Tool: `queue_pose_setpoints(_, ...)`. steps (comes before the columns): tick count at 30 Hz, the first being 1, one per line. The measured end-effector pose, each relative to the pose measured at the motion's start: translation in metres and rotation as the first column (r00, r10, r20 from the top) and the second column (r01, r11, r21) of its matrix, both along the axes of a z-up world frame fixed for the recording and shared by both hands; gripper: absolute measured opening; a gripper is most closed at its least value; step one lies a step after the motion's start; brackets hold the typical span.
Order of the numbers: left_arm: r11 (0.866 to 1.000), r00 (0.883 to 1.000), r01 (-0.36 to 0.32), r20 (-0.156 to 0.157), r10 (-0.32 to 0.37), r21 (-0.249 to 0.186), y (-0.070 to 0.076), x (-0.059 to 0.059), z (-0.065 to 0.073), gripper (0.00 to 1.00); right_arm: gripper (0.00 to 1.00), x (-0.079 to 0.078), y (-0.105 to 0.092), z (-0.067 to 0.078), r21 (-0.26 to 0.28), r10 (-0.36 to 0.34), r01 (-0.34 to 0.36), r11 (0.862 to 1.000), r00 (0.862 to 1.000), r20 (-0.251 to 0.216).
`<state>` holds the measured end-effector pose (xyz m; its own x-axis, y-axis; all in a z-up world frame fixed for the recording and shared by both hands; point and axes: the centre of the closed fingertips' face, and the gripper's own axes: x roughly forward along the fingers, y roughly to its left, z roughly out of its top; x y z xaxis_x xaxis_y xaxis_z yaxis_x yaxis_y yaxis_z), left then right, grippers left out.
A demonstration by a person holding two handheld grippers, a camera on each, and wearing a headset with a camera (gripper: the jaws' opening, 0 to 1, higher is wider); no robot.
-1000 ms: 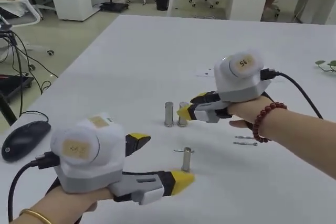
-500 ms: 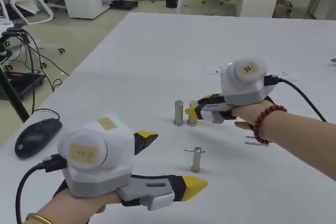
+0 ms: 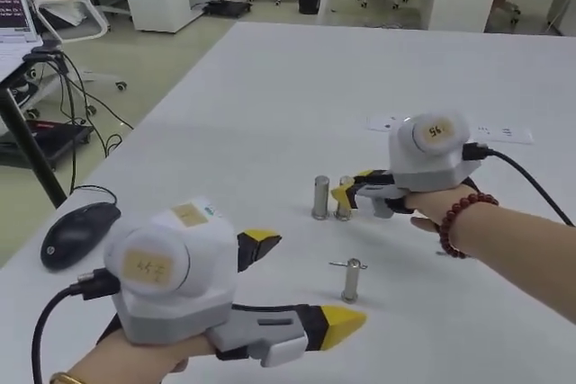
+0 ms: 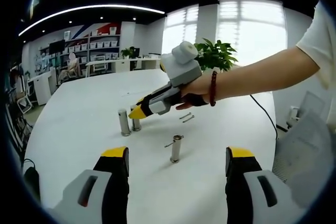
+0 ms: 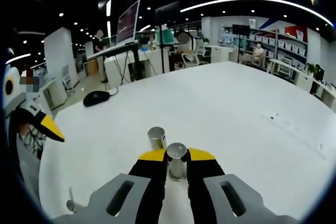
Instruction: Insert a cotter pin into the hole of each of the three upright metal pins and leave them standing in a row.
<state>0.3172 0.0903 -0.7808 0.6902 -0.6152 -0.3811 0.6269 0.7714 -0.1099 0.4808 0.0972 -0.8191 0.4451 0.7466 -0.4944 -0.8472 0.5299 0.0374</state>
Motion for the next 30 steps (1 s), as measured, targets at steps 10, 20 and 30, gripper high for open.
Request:
queue_pose_setpoints(10,1.000,1.000,0.000,-0.003,0.000,-0.011,-0.004,-0.001,-0.001,0.74,0.14,0.000,0.000,0.001,-0.035,-0.006,0.007,0.999,1.000,0.022)
queue_pose_setpoints(20,1.000,1.000,0.003,0.000,-0.003,0.002,-0.003,-0.004,0.001,0.75,0.13,0.005,-0.004,0.004,-0.048,-0.055,0.057,0.997,0.998,0.033)
queue_pose_setpoints(30,1.000,1.000,-0.010,0.005,0.010,0.004,-0.002,-0.002,0.002,0.75,0.13,0.004,-0.009,0.022,-0.033,-0.069,0.071,0.997,0.996,0.055)
